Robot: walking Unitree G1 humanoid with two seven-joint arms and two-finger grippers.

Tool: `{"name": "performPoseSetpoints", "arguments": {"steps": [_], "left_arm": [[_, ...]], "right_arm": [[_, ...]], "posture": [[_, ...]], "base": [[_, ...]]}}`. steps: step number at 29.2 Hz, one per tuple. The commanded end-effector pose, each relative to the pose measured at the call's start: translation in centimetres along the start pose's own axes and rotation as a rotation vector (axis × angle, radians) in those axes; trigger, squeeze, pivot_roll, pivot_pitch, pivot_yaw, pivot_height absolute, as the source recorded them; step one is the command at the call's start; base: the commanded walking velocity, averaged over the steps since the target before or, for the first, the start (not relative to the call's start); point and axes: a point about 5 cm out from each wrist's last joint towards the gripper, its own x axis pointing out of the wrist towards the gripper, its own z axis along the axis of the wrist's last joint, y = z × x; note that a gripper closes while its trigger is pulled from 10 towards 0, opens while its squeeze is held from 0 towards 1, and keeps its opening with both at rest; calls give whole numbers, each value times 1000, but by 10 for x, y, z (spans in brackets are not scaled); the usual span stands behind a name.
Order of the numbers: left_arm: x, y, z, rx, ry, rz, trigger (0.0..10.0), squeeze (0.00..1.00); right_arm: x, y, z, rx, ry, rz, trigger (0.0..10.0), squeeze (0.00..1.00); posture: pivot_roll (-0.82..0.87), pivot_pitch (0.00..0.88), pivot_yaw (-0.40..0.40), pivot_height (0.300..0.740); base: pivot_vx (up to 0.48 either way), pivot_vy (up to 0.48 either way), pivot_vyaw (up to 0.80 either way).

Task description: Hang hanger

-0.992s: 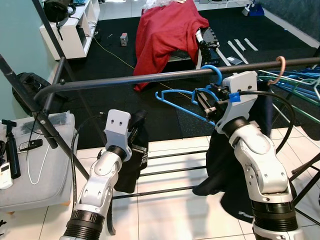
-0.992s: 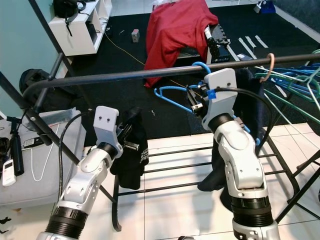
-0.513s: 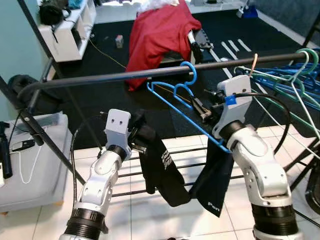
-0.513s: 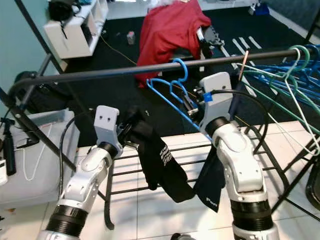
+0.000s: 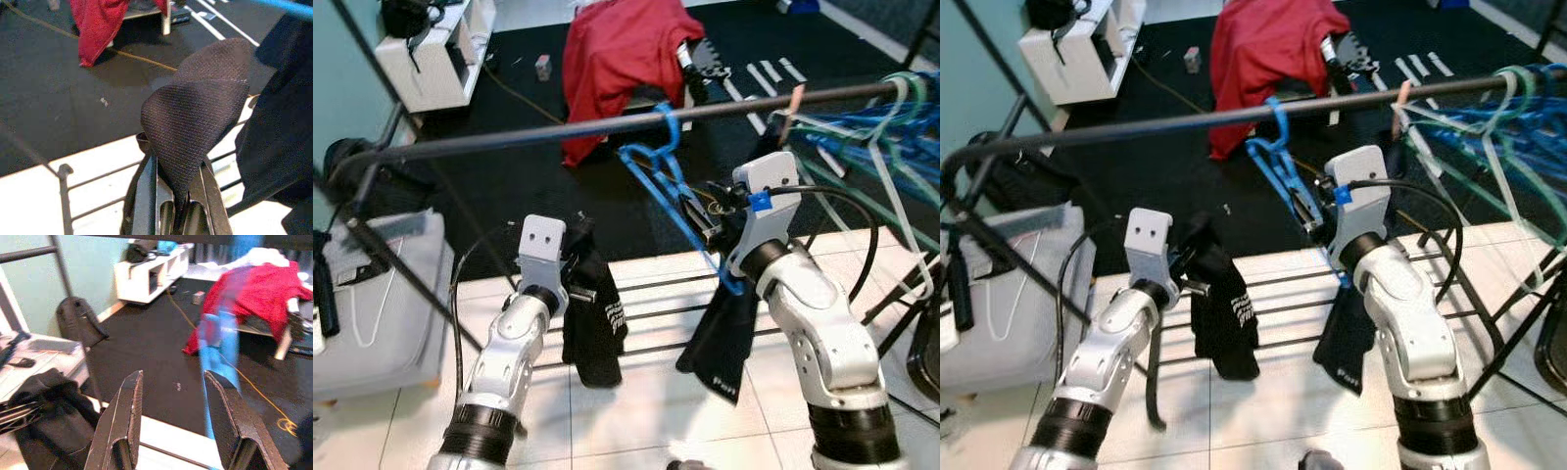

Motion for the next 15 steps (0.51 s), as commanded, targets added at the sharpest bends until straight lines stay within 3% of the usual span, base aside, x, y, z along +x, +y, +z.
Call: {"name": "performPoseSetpoints", "arguments": {"steps": [1,10,15], "left_arm": [[-1,4,3,12,-17,16,10000,0],[-1,9,9,37,-57,73,10000,0],[-1,6,9,23,-61,48,10000,0]], "right_arm": [[-1,4,2,5,-11,19,10000,0],[-2,8,5,-3,-18,54,10000,0],[-1,-7,-1,-25,38,-107,10000,0]], "posture": [[-81,160,63,740],[-84,150,60,740],[-86,147,64,740]], "base": [[0,0,0],[0,0,0],[0,0,0]]}}
